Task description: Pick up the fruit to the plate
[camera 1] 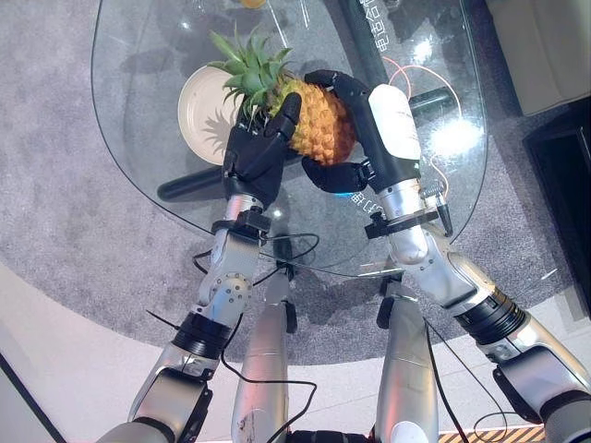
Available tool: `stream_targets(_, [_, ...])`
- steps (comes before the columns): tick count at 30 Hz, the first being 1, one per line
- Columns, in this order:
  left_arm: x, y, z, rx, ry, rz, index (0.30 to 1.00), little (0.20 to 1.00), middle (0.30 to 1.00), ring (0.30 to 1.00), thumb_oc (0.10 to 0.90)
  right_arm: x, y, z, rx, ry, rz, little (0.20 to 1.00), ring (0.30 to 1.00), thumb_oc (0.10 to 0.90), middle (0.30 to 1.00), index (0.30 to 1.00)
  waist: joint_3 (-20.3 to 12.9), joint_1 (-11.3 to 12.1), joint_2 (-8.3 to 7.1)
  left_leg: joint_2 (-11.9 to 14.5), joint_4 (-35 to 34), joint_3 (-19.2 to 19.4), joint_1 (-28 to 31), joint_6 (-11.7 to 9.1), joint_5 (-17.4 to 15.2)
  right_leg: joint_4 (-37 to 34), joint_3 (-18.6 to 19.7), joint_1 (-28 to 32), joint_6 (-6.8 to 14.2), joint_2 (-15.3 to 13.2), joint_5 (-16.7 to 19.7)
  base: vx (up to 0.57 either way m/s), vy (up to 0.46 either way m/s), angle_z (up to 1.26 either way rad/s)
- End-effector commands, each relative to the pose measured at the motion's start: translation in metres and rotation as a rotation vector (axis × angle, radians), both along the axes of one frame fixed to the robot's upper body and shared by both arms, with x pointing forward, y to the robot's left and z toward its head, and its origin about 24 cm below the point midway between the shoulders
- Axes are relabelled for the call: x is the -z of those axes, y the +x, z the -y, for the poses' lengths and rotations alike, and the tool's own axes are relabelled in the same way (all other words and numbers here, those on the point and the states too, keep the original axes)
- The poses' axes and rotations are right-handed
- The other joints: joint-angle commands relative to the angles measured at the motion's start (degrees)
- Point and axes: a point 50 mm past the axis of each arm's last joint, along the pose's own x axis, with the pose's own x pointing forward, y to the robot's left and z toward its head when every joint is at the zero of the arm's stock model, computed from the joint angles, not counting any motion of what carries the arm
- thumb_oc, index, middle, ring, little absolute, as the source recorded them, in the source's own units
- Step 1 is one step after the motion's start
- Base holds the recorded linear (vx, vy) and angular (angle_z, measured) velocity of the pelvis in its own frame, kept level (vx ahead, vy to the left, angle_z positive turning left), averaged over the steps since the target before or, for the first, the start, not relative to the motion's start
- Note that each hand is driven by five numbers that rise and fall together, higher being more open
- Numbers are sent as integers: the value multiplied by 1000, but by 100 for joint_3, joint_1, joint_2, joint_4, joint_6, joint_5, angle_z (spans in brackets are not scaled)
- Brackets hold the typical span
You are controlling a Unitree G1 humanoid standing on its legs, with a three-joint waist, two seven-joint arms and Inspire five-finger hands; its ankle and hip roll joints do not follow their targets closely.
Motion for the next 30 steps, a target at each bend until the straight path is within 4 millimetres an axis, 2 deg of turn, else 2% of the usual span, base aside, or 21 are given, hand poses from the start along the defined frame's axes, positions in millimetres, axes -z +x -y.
stream_targets(1, [-78, -28, -9, -18, -135, 421, 900, 900, 900, 900, 800, -54, -43, -37, -271, -46, 315, 200, 300, 100, 300, 300, -94, -5, -57, -390, 434, 10, 56, 170, -679, -1036, -478, 385, -35, 183, 601, 0, 0, 0])
stream_targets(13, [-88, -38, -21, -121, -250, 506, 900, 900, 900, 900, 800, -51, -43, -38, -287, -74, 308, 200, 300, 100, 300, 300, -94, 11, -126, -399, 439, -41, -29, 163, -642, -1037, -502, 331, -44, 209, 628, 0, 0, 0])
stream_targets(14, [-89, -39, -21, -126, -249, 516, 834, 823, 834, 834, 723, -52, -43, -38, -291, -76, 309, 200, 300, 100, 300, 300, -94, 9, -132, -402, 444, -46, -36, 165, -646, -1035, -501, 324, -45, 212, 628, 0, 0, 0])
stream_targets(15, [-90, -41, -21, -136, -250, 527, 535, 475, 535, 535, 375, -52, -43, -39, -295, -74, 308, 200, 300, 100, 300, 300, -94, 10, -138, -402, 446, -46, -45, 163, -645, -1042, -504, 325, -45, 212, 628, 0, 0, 0])
stream_targets(16, [-91, -41, -21, -140, -251, 538, 300, 200, 300, 300, 100, -52, -43, -39, -296, -74, 308, 200, 300, 100, 300, 300, -94, 9, -143, -402, 447, -48, -51, 162, -645, -1047, -504, 322, -46, 213, 629, 0, 0, 0])
stream_targets(30, [-93, -42, -21, -156, -229, 575, 300, 200, 300, 300, 100, -52, -44, -40, -302, -62, 315, 200, 300, 100, 300, 300, -94, -4, -147, -407, 457, -47, -18, 156, -690, -1025, -470, 340, -43, 228, 583, 0, 0, 0])
